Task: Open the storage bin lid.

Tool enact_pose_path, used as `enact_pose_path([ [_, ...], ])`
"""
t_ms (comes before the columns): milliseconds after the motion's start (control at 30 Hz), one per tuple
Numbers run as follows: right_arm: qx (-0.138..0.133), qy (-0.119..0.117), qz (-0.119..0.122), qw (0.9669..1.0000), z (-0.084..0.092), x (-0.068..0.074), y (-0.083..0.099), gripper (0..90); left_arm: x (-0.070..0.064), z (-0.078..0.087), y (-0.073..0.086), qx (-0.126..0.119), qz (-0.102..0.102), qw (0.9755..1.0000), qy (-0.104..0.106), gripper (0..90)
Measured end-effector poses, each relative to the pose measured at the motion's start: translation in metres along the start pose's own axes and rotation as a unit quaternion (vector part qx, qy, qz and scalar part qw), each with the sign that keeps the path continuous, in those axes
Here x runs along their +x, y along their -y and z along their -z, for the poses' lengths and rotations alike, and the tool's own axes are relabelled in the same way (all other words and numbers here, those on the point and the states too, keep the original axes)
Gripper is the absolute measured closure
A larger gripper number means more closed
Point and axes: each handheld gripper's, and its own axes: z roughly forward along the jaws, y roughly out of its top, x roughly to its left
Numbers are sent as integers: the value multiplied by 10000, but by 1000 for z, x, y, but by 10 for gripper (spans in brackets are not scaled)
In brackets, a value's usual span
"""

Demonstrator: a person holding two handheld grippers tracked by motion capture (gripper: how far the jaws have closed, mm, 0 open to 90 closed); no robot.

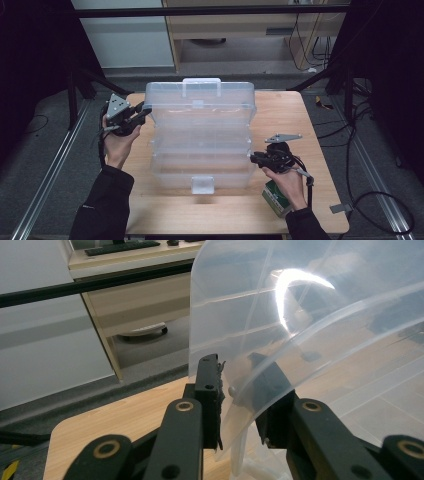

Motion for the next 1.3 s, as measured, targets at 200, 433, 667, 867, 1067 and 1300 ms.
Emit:
enact_pose_path([
  [200,-41,33,125,9999,-1,1,0,729,2,-6,-5,-10,11,10000,-49,746],
  [433,9,46,114,9999,-1,2,-1,729,5,-14,-10,15,62,9999,-112,751],
  [667,7,45,117,9999,-1,2,-1,729,7,-24,-14,43,109,9997,-195,756],
  [867,-12,51,140,9999,-1,1,-1,729,11,-32,-17,96,89,9997,-219,759],
  [1067,-19,46,143,9999,-1,2,-1,728,12,-40,-20,158,43,9994,-292,760],
  [1300,-6,60,160,9999,-2,1,-1,728,16,-49,-22,218,150,9992,-313,768],
])
